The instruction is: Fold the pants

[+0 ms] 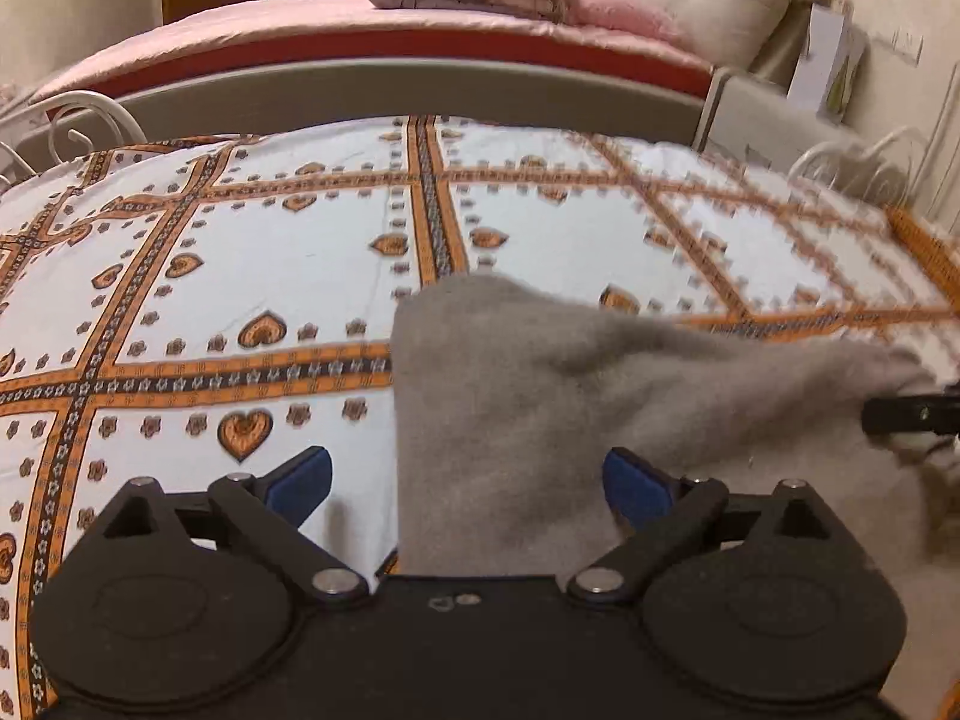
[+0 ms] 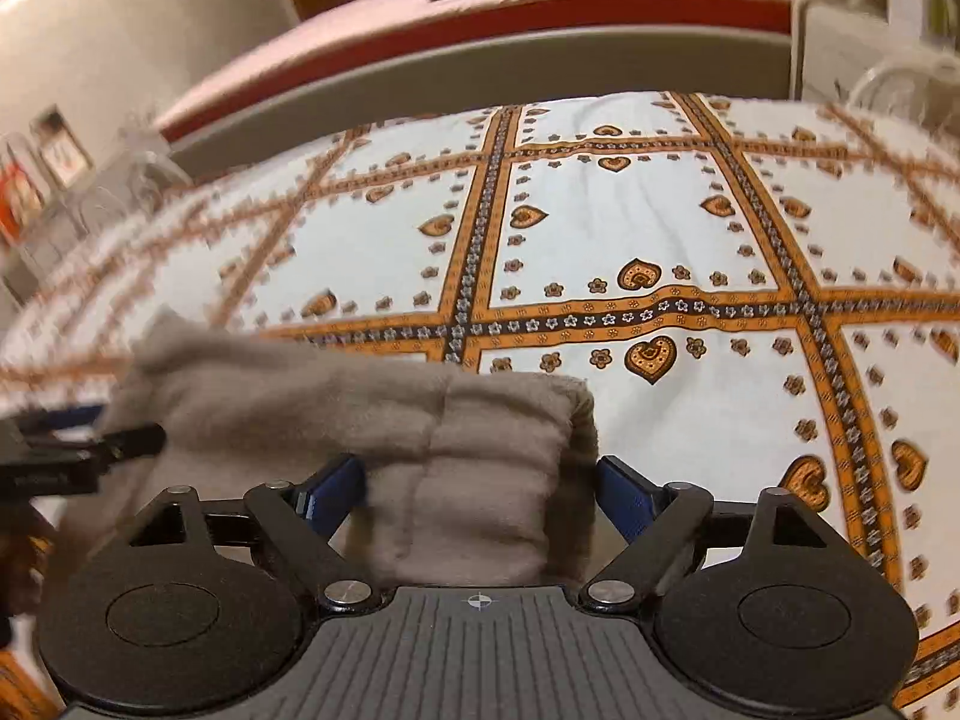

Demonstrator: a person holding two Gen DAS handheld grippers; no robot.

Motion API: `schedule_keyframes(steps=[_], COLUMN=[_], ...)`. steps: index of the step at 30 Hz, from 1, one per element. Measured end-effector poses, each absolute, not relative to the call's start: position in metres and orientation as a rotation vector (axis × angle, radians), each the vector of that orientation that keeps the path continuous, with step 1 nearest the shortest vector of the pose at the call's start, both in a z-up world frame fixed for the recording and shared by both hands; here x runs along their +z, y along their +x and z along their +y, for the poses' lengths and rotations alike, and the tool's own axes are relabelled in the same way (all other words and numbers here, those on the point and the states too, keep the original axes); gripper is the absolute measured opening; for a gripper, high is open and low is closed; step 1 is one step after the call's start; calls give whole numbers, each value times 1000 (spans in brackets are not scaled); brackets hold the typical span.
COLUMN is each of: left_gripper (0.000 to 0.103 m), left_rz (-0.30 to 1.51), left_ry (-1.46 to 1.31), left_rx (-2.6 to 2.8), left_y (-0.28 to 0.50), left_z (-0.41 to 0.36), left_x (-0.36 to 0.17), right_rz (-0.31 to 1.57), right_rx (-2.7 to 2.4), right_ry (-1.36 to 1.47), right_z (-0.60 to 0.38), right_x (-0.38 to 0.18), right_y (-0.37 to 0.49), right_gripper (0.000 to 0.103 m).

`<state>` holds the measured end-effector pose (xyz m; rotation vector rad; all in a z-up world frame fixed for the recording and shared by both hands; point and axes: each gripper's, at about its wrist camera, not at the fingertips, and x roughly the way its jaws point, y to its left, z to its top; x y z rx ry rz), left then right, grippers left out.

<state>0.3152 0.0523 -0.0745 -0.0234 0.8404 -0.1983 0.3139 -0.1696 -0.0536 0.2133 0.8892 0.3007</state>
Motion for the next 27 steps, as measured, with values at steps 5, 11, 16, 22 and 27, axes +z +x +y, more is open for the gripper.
schedule_keyframes(steps=[5,11,16,22,27], left_gripper=[90,95,93,93,95], left_rz=[817,862,845,861,912], left_ry=[-43,-99,-49,-19,37], left_rx=[-190,-211,-201,-211,-218], left_y=[325,334,321,296,282], left_z=[56,66,62,68,73], left_x=[-73,-91,-77,-67,-78], right_rz=[793,948,898,901,1080], right_rx=[290,277,293,370,362], right_ry=[165,350,443,375,204], right_z=[-168,-195,-213,-210,-188], right_x=[-34,-72,-56,-36,-76], right_y=[310,334,322,292,279], right_gripper=[84,94,95,102,103])
